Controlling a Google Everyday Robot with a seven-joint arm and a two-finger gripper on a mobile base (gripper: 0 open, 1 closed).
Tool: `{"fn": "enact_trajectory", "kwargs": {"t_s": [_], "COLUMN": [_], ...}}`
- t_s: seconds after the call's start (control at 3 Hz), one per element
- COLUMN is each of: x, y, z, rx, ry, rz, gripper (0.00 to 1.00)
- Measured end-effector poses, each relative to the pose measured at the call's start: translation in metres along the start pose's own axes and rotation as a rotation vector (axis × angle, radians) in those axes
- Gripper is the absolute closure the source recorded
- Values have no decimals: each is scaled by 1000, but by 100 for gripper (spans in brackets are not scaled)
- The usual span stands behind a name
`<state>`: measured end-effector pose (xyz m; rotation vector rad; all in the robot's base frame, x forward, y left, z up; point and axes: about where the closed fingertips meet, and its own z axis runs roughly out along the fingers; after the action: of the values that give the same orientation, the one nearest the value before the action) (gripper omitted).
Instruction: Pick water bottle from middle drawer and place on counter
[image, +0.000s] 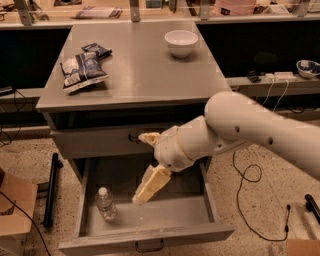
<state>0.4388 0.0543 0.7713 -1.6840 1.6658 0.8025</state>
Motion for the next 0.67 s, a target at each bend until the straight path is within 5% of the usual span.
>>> {"fn": "enact_trajectory", "kwargs": {"t_s": [0.67], "x": [46], "y": [4], "z": [94], "rx": [-73], "ry": [-177], "rz": [-28], "gripper": [0]}}
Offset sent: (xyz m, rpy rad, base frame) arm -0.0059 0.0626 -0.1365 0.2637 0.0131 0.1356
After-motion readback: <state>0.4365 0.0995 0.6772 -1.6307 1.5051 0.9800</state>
